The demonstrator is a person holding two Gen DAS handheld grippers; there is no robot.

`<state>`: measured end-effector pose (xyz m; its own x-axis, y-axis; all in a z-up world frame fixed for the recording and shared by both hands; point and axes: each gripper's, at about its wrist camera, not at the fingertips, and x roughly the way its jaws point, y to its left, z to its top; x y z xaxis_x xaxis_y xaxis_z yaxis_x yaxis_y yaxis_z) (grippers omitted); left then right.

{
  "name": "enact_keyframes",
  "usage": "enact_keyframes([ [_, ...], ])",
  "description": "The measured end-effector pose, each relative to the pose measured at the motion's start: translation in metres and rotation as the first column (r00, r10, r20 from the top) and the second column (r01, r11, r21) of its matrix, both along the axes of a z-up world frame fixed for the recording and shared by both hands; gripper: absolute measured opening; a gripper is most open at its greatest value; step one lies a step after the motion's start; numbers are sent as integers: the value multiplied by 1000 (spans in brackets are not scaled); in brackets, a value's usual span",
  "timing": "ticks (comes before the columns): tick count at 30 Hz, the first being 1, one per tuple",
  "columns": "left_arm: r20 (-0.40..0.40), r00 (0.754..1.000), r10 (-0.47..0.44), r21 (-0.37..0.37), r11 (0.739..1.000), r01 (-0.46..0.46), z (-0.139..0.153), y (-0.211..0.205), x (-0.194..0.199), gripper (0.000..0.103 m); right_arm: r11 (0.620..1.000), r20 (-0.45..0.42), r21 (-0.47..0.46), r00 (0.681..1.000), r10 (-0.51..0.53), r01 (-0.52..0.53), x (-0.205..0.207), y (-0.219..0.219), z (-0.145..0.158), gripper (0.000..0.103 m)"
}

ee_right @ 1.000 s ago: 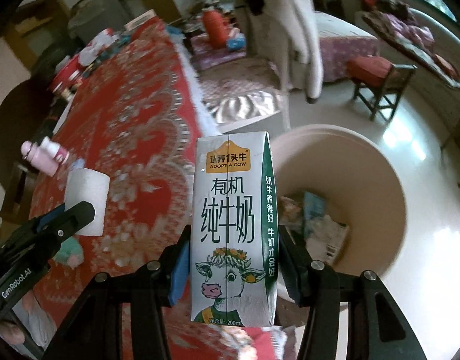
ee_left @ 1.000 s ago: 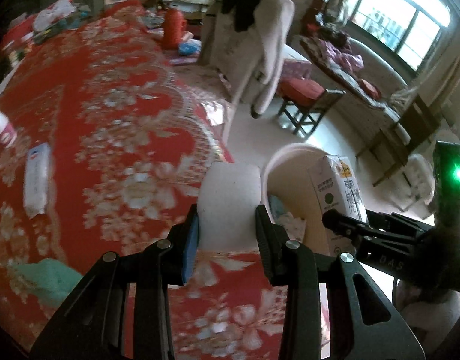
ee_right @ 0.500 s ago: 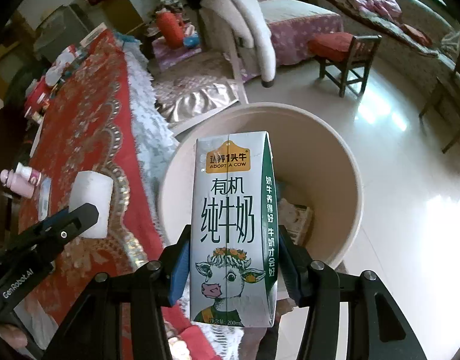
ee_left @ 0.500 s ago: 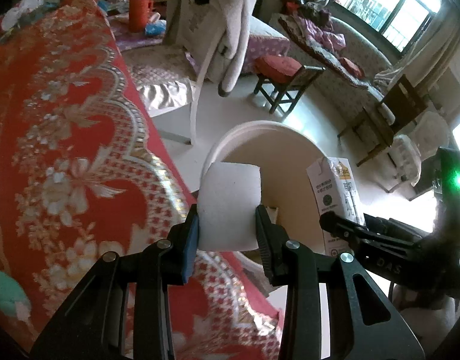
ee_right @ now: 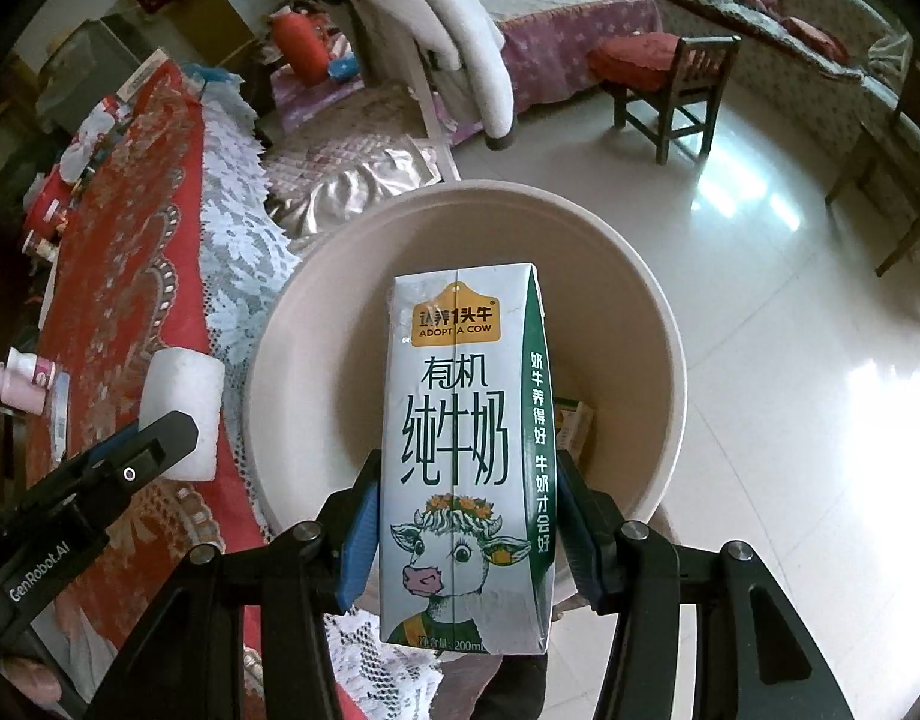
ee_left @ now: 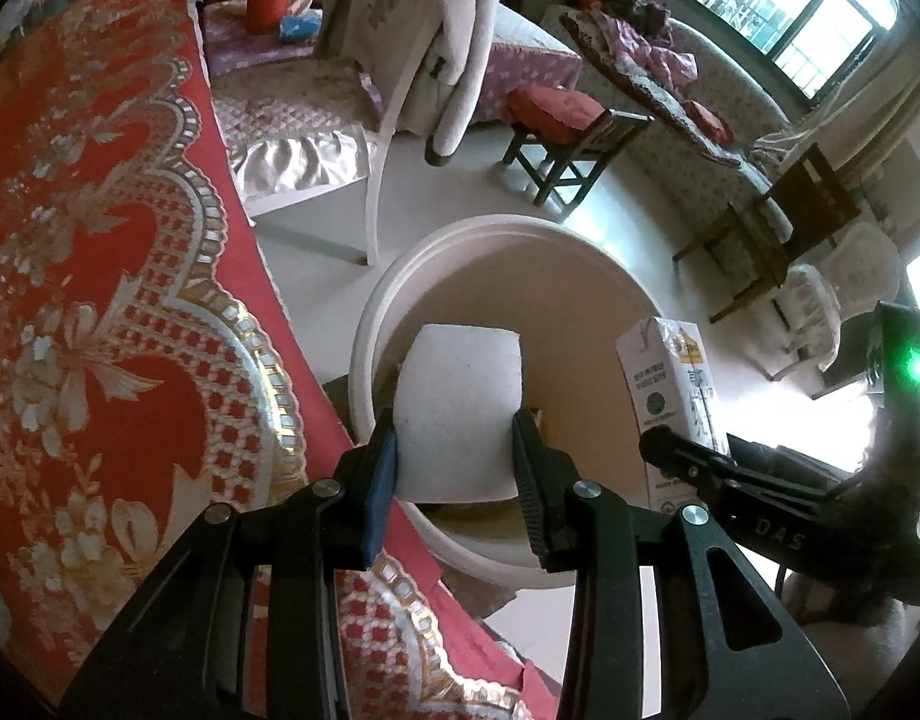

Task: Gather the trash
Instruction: 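Carry both items over the beige bin and open both tools to drop them, then move both tools back over the table toward the green cloth and medicine box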

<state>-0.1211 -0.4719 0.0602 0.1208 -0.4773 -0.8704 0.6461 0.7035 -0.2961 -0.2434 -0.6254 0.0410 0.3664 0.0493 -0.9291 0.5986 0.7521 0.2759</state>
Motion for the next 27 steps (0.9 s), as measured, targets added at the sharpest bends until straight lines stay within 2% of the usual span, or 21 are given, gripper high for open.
enact_keyframes([
  [11,-76,997,-3,-37,999,1,-10,-12,11,40,1000,-14,10,1000,-7,7,5,-9,-6,51],
  [12,-84,996,-7,-40,999,3,-10,-12,11,44,1000,-15,13,1000,-12,12,5,-10,-7,52],
  [15,-93,996,-9,-46,999,5,-10,-14,11,51,999,-11,21,1000,-24,24,5,-15,-8,69],
  [27,-66,998,15,-44,999,-17,-2,10,10,52,999,-10,21,1000,28,-28,17,1,-4,69],
])
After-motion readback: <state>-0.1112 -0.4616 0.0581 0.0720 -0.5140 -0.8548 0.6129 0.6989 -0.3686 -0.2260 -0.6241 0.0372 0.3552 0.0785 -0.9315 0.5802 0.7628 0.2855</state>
